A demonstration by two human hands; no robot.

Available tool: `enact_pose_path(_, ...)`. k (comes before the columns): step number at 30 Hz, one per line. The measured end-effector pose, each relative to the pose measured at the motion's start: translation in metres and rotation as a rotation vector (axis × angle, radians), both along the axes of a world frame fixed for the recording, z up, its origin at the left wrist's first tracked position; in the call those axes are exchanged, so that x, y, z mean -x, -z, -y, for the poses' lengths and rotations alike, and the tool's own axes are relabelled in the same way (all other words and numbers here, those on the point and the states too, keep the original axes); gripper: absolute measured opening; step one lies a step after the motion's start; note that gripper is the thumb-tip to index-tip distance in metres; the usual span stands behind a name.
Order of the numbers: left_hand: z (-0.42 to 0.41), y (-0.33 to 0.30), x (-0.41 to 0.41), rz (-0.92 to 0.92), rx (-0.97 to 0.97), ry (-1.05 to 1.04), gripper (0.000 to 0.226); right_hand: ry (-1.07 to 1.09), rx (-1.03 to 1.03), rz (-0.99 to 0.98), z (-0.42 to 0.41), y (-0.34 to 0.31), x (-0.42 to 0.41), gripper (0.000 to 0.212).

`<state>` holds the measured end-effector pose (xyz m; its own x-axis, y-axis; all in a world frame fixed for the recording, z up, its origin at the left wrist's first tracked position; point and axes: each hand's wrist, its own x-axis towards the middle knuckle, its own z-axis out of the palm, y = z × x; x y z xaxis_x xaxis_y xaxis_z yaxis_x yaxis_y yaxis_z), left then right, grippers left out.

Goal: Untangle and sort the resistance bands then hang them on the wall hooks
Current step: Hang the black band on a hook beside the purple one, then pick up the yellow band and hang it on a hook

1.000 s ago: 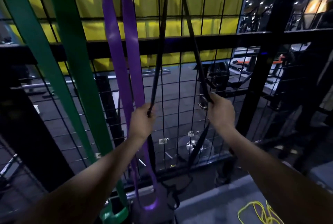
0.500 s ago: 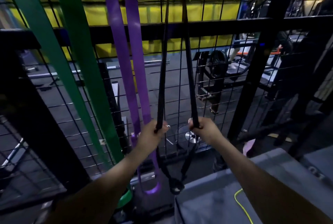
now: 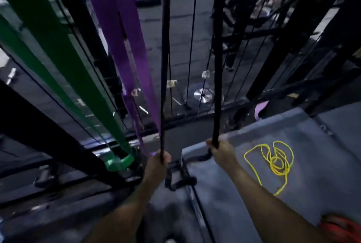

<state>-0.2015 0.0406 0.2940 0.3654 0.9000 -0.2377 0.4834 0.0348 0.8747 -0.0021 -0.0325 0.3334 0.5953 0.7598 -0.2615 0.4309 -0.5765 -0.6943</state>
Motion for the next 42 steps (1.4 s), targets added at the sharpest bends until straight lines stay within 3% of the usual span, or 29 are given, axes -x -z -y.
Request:
enact_pose_path(4,0.028,0.061,-0.002,-0.056,0.113,0.0,0.027,-0.095,-0.046,-0.095,-0.015,0.038,0.006,0.017)
enact_pose_path(7,0.033,0.08,-0.021,-0.054,0.05,0.003,0.013,-0.138,-0.142,-0.12,-0.025,0.059,0.011,0.015)
enact_pose_path(12,0.021,0.102,-0.046,-0.07,0.047,-0.034,0.014,-0.164,0.059,0.011,-0.016,0.112,-0.001,0.019)
enact_pose_path(17,0.007,0.1,-0.058,-0.146,-0.055,-0.147,0.022,0.035,0.008,0.152,-0.013,0.121,-0.017,0.024)
enact_pose_path(22,-0.016,0.082,-0.084,-0.053,-0.077,-0.006,0.048,-0.094,-0.142,-0.058,-0.029,0.109,-0.013,0.025)
enact_pose_path(26,-0.017,0.078,-0.086,-0.156,-0.07,-0.038,0.07,-0.087,-0.121,-0.067,-0.023,0.106,-0.026,0.038)
enact_pose_path(31,0.018,0.072,-0.088,-0.213,-0.005,-0.127,0.059,0.025,-0.031,-0.109,0.013,0.116,-0.053,0.041)
enact_pose_path(36,0.061,0.088,-0.124,-0.244,0.037,0.051,0.042,0.105,0.058,-0.113,0.059,0.132,-0.087,0.043)
enact_pose_path(42,0.092,0.127,-0.198,-0.312,0.007,0.416,0.045,0.194,0.173,-0.084,0.113,0.168,-0.133,0.045)
